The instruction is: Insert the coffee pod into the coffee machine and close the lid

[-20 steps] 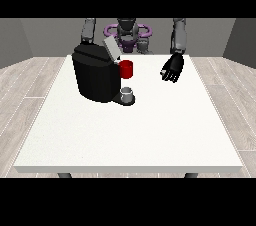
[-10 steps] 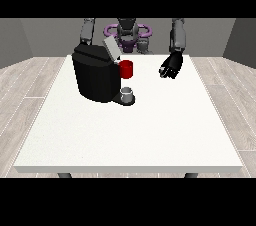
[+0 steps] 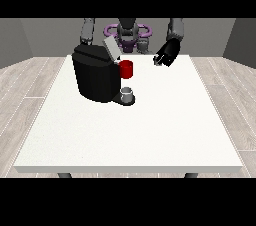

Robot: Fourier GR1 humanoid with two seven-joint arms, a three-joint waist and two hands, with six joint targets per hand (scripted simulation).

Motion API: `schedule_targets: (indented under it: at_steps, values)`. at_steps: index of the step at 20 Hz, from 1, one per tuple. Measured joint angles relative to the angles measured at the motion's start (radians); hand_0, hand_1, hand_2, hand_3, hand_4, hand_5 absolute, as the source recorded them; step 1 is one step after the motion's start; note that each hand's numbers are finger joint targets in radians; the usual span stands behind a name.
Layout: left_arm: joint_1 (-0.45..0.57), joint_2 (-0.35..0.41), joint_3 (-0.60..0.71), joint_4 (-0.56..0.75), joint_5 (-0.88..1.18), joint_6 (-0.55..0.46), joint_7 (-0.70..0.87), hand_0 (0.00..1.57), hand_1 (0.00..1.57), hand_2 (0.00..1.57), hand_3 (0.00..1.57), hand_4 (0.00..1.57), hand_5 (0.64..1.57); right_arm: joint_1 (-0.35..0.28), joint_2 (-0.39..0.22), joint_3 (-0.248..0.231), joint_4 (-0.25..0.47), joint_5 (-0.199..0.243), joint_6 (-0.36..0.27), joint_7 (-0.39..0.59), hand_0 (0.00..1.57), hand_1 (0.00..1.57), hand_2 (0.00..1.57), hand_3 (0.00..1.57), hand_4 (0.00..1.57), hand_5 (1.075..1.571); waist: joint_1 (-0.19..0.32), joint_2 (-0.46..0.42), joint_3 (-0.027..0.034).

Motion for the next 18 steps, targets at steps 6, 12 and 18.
schedule_targets:
  at_steps: [6, 12, 18]
  values:
    - [-0.098, -0.027, 0.016, -0.048, 0.019, -0.113, 0.078, 1.34, 1.34, 1.37, 1.35, 0.56, 1.571, -0.018, 0.001, 0.008, 0.029, 0.014, -0.002, 0.007, 0.00, 0.00, 0.00, 0.00, 0.00, 1.571, -0.009, -0.040, 0.0002]
    - [-0.179, -0.005, 0.056, -0.050, 0.026, -0.163, 0.096, 1.38, 1.38, 1.40, 1.38, 0.52, 1.571, -0.033, -0.004, 0.020, -0.008, 0.005, 0.031, 0.014, 0.00, 0.00, 0.00, 0.00, 0.00, 1.571, -0.062, -0.026, -0.0002]
    - [-0.300, 0.011, 0.140, -0.020, 0.070, -0.198, 0.159, 1.20, 1.20, 1.24, 1.26, 0.49, 1.571, -0.070, 0.023, 0.043, -0.055, 0.005, 0.029, 0.012, 0.00, 0.00, 0.00, 0.00, 0.00, 1.571, -0.114, 0.010, -0.0001]
